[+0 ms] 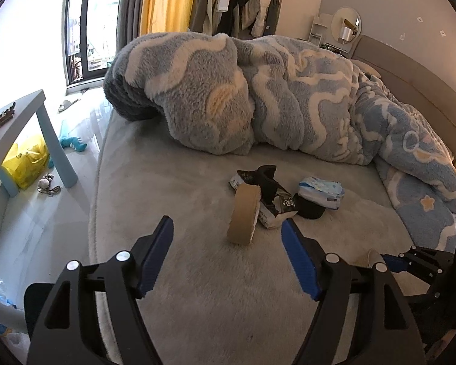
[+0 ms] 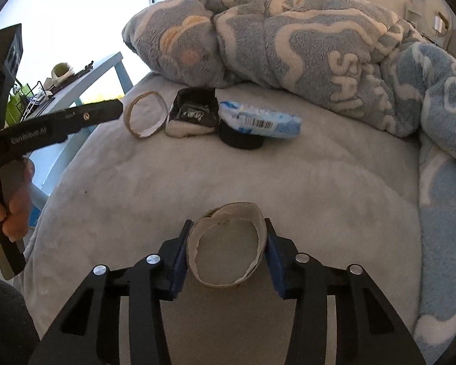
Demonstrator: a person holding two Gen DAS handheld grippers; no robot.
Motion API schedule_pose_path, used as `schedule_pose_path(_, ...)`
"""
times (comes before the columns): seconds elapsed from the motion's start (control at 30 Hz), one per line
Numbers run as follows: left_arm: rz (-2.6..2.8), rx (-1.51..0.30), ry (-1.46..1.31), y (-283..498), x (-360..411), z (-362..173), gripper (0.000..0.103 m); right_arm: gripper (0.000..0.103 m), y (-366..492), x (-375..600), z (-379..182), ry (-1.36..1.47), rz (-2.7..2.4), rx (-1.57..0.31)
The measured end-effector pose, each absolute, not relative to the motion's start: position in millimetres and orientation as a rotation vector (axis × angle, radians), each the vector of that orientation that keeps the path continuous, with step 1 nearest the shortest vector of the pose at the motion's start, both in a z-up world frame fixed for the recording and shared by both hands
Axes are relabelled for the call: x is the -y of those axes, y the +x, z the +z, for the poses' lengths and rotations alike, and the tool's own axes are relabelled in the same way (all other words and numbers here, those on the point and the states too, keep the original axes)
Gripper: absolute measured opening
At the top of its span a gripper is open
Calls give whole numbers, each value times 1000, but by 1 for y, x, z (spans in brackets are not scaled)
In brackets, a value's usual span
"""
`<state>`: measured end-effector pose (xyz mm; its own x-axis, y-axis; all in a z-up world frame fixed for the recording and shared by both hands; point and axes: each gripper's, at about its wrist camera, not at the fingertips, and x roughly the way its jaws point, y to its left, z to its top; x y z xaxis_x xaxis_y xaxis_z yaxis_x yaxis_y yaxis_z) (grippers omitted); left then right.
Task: Collect trash
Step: 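Grasp the cardboard tape core with the right tool while the left tool grasps the brown tape roll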
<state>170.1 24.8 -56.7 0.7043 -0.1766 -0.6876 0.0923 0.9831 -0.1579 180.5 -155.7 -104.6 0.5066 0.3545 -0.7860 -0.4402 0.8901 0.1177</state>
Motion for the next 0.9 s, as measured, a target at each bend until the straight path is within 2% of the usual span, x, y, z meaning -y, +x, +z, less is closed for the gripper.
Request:
schedule_pose_path(0.43,-181,-787,-139,195,-18,-69,52,45,196,150,-80,-116,560,-833)
schedule_pose_path(0.67,-213,-801,-161,205,-17,-74,34,45,206,137,-70,-126,585,-821)
schedule_pose_path(0.8,-224,-810,-168,207,-15,-76,20,45,211,135,-67,-129,587,-820)
schedule_pose_path(0.9,-227,-811,-169,208,-15,-76,19,45,213,133,-62,-126,587,-816)
